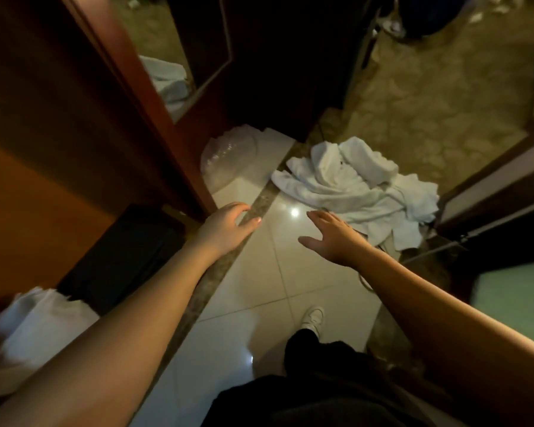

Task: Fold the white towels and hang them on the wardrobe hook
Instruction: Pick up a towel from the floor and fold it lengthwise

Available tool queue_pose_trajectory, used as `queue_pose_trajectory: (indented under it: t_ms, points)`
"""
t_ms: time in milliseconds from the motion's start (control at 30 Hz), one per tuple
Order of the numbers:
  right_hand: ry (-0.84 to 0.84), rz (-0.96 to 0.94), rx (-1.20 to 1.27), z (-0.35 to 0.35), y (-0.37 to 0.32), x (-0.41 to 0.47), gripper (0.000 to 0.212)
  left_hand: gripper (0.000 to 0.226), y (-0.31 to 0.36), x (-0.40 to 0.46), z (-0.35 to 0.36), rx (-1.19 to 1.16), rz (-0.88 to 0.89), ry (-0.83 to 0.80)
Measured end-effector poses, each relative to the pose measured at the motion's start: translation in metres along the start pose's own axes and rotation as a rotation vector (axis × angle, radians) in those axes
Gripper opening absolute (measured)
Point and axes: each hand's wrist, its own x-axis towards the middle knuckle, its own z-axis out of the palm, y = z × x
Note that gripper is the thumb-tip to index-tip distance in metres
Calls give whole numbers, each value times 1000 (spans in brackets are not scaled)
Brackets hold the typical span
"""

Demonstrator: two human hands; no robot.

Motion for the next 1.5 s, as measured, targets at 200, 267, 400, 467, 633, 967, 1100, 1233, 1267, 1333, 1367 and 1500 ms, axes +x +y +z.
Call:
queue_pose_trajectory:
  t_ms: [200, 267, 400, 467, 633, 967, 1100, 1233, 1267, 1333, 1367, 1500]
  points:
    - [-90, 171, 85, -17, 103, 48, 75, 52, 52, 111, 45, 32, -11, -134]
    - [-117, 243, 106, -23, 133, 61, 74, 53, 64, 145, 57, 55, -7, -183]
    - [-128, 355, 146, -40, 185, 96, 73, 54, 86, 219, 78, 90, -7, -302]
    - [-125, 410, 175, -49, 207, 117, 72, 53, 96, 258, 88, 105, -6, -335]
    - [-126, 541, 273, -68, 254, 186, 72, 55, 114, 371, 106, 187, 41, -456]
    - [-94, 750, 538, -98, 335, 342, 63, 50, 158, 606, 131, 348, 109, -628]
    - [-35, 782, 626, -101, 387, 401, 57, 47, 180, 674, 168, 359, 118, -635]
    - [-44, 797, 626, -92, 455, 448, 54, 49, 190, 730, 228, 329, 101, -639]
    - [-51, 796, 624, -90, 472, 459, 53, 49, 192, 742, 244, 308, 86, -637]
    - [-54, 788, 608, -84, 509, 485, 52, 45, 194, 768, 282, 254, 39, -619]
    - [-52, 783, 597, -80, 527, 499, 52, 43, 195, 780, 301, 227, 6, -614]
    - [-48, 733, 573, -60, 590, 554, 51, 44, 198, 824, 380, 100, -159, -650]
